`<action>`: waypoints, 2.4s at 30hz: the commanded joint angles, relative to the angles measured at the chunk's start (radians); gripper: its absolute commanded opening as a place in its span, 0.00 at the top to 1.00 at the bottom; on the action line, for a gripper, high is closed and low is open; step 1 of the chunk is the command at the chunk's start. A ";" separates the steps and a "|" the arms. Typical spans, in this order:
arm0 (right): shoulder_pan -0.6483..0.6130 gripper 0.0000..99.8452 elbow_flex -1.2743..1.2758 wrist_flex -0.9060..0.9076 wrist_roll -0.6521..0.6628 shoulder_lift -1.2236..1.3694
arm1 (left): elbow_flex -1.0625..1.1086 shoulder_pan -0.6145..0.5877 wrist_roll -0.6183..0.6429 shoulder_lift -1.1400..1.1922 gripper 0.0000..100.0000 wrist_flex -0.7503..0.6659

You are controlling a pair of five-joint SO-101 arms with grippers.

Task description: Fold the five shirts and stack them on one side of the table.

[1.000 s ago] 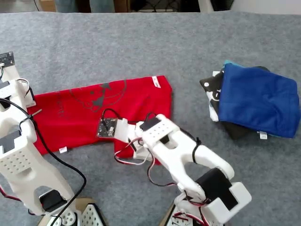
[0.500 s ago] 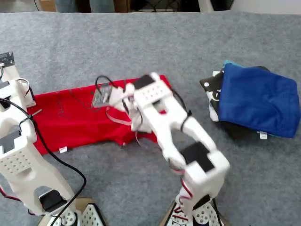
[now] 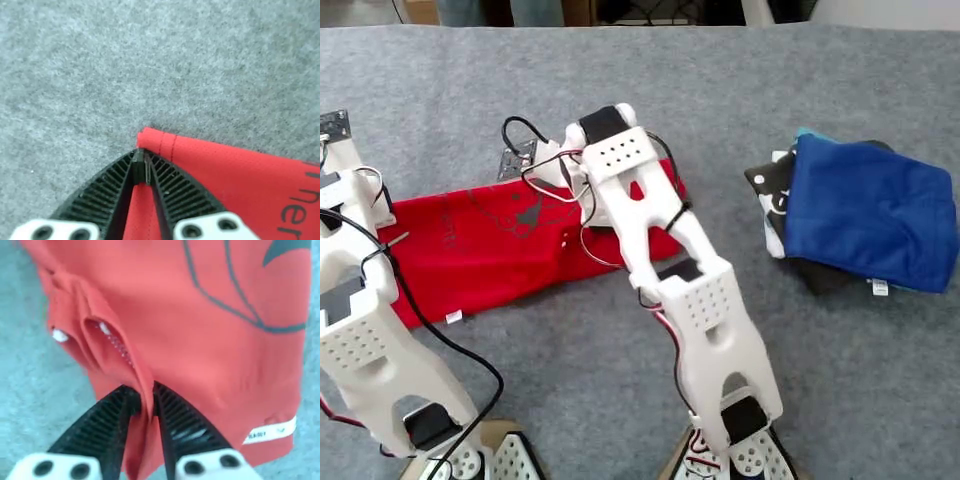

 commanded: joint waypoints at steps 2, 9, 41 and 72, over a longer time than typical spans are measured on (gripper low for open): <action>-0.003 0.88 -0.096 0.012 0.008 0.018 | -0.031 -0.010 0.009 -0.005 0.97 0.006; 0.006 0.61 -0.122 0.012 0.003 -0.007 | -0.031 -0.010 0.009 -0.005 0.97 0.006; -0.130 0.98 0.128 -0.258 -0.370 0.005 | -0.027 -0.010 0.009 -0.005 0.97 0.006; 0.077 0.98 0.360 0.000 -0.516 -0.751 | -0.116 -0.067 0.011 -0.425 0.88 0.474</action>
